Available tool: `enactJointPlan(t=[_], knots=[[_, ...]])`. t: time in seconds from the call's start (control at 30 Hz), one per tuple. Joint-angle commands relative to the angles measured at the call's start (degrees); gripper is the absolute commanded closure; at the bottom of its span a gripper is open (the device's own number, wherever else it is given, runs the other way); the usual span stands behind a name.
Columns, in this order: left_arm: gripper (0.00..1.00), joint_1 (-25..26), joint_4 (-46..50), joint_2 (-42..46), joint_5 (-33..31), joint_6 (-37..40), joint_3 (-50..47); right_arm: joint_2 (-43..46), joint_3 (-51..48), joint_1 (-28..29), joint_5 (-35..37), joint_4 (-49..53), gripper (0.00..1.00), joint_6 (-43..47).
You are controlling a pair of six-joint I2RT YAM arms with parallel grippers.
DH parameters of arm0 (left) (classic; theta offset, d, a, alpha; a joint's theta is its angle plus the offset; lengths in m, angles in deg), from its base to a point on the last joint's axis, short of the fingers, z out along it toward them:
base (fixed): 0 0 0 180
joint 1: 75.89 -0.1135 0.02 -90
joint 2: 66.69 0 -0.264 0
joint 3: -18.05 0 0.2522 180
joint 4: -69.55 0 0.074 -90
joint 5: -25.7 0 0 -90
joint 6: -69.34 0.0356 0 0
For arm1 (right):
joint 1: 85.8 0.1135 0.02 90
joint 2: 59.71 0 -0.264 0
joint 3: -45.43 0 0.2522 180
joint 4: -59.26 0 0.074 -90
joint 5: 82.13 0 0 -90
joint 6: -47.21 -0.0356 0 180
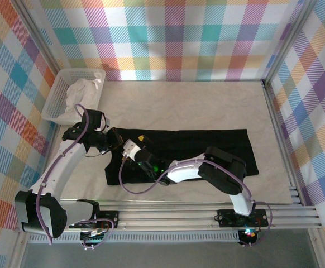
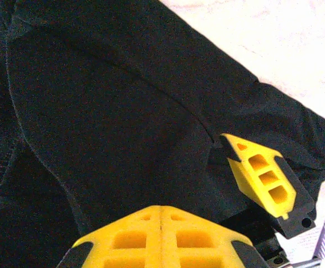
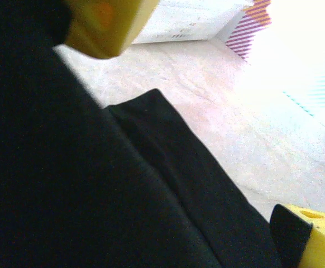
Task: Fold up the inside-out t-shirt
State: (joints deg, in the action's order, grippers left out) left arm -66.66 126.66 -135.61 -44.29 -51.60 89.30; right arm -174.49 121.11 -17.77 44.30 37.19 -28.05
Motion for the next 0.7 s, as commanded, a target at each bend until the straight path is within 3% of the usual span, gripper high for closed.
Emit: enactJointPlan(t=[0.0,0.17,0.33,0.53,0.67], knots=[[1.00,0.02,-0.11,0.82,-0.17,-1.10,-0.93,-1.10,1.47,0.88,7.32,-2.85,0.02,0.95],[1.00,0.01,-0.02,1.17,-0.49,-1.21,-0.89,1.24,-0.27,0.93,11.47,0.12,0.09,0.85],[1.00,0.00,0.06,1.32,-0.50,-1.05,-1.29,6.11,-3.25,1.06,10.69,5.75,0.25,0.58],[1.00,-0.01,-0.17,1.14,-0.80,-0.66,-2.53,10.55,-5.99,1.22,4.62,11.75,0.43,0.50],[1.00,0.00,-0.63,1.00,-0.65,-0.59,-4.02,12.50,-7.70,1.19,-0.34,13.98,0.61,2.01]])
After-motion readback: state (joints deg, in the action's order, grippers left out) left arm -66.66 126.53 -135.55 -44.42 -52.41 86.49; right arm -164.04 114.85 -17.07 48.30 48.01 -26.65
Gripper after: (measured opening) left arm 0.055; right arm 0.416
